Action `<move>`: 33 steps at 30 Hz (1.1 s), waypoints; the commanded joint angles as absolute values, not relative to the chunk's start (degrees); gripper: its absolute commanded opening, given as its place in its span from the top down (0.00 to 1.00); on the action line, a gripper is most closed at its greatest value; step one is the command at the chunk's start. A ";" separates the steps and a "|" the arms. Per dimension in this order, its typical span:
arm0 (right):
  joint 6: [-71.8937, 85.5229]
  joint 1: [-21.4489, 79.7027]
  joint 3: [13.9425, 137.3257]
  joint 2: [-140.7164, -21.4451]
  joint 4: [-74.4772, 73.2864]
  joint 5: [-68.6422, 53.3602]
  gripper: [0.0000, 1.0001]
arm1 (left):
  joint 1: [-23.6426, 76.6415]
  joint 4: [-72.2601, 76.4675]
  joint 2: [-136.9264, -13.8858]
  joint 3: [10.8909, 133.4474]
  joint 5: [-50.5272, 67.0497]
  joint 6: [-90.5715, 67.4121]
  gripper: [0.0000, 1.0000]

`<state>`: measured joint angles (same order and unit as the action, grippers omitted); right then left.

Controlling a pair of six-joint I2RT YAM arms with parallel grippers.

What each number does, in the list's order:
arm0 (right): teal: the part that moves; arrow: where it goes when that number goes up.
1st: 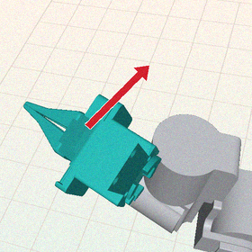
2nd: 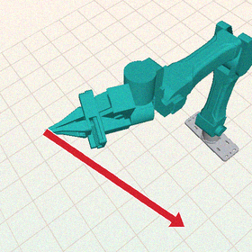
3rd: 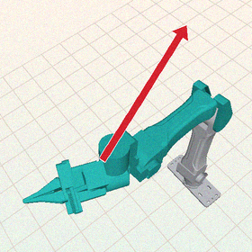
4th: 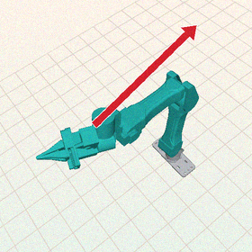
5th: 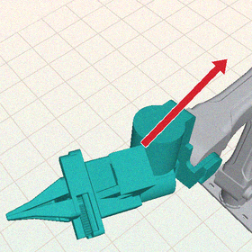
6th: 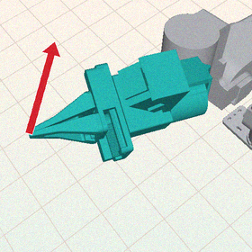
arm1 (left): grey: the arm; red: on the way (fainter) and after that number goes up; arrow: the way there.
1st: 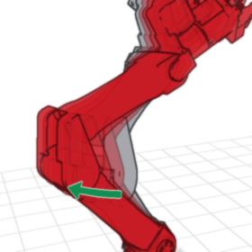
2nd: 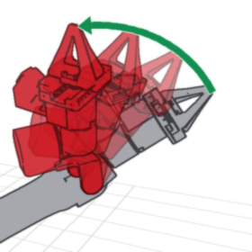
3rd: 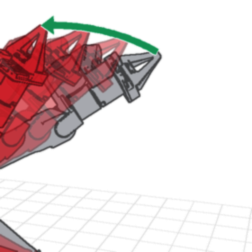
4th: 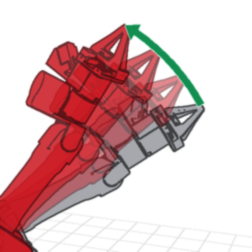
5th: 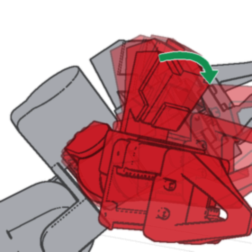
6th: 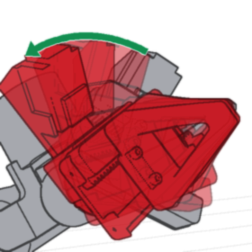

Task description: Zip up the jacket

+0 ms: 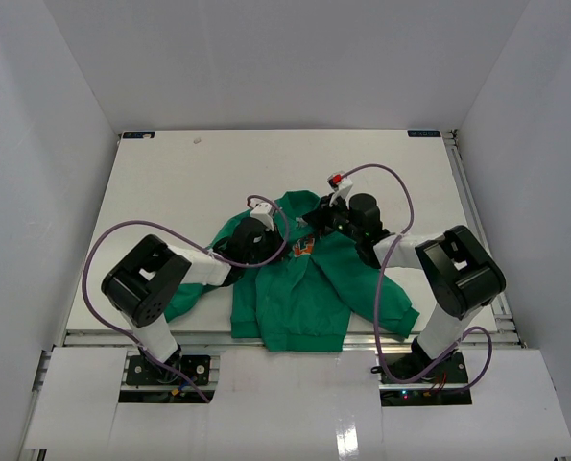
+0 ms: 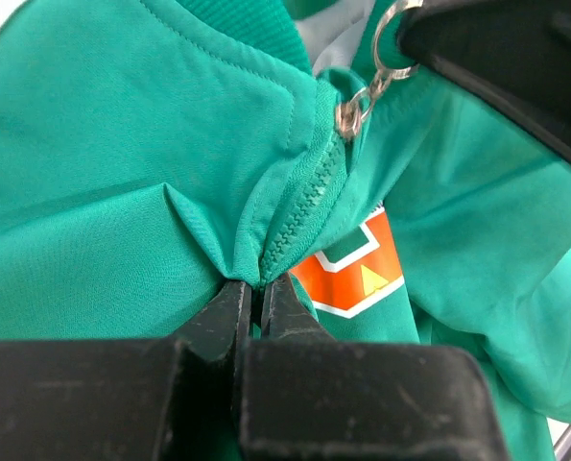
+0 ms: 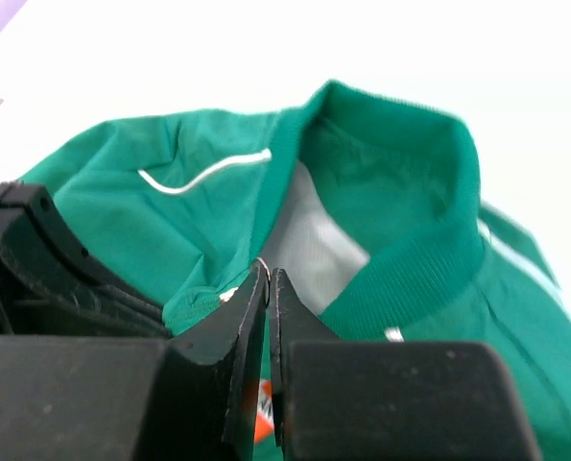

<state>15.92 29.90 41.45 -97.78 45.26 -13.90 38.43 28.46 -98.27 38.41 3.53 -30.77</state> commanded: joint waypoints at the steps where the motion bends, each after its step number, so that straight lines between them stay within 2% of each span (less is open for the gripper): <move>1: 10.52 27.69 50.31 -98.29 52.94 -11.28 0.92 | 38.06 22.87 -97.06 39.43 0.89 -29.75 1.00; 9: 7.48 26.31 61.79 -103.12 51.36 -15.79 0.92 | 35.37 21.92 -99.77 47.89 1.73 -27.86 1.00; 10: 7.14 26.16 64.16 -104.50 49.86 -15.98 0.92 | 34.88 21.97 -100.09 49.21 2.28 -27.27 0.90; 12: 5.86 25.72 69.45 -107.06 46.05 -16.47 0.92 | 33.97 20.13 -100.16 52.09 3.26 -26.44 0.63; 14: 4.30 25.22 74.81 -109.38 41.52 -16.68 0.92 | 33.68 17.13 -99.12 54.58 3.43 -25.41 0.43; 17: 2.89 24.41 81.17 -112.53 37.22 -16.75 0.90 | 33.35 12.49 -96.90 56.57 0.66 -24.22 0.32; 19: 2.61 23.32 84.07 -113.81 34.84 -17.71 0.79 | 32.51 9.35 -95.49 57.41 -1.46 -24.12 0.26; 20: 2.13 23.07 85.81 -114.66 32.85 -17.43 0.68 | 32.09 8.84 -94.07 57.34 -1.60 -24.24 0.24; 23: 1.26 22.43 89.79 -114.27 25.54 -15.53 0.48 | 31.06 9.39 -89.69 55.51 -0.73 -24.09 0.21; 26: 1.53 22.41 86.07 -109.80 23.38 -12.95 0.26 | 30.71 8.79 -84.63 54.26 -1.42 -22.63 0.12; 31: 6.72 22.41 82.75 -101.43 10.26 -8.34 0.23 | 27.78 8.33 -80.44 53.33 -0.30 -23.65 0.11; 33: 9.34 22.41 76.01 -96.19 8.96 -7.39 0.23 | 26.20 9.28 -79.07 51.67 2.08 -24.65 0.11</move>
<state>4.11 22.20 83.28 -107.29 16.99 -11.78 29.11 9.21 -83.12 53.93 -0.68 -23.77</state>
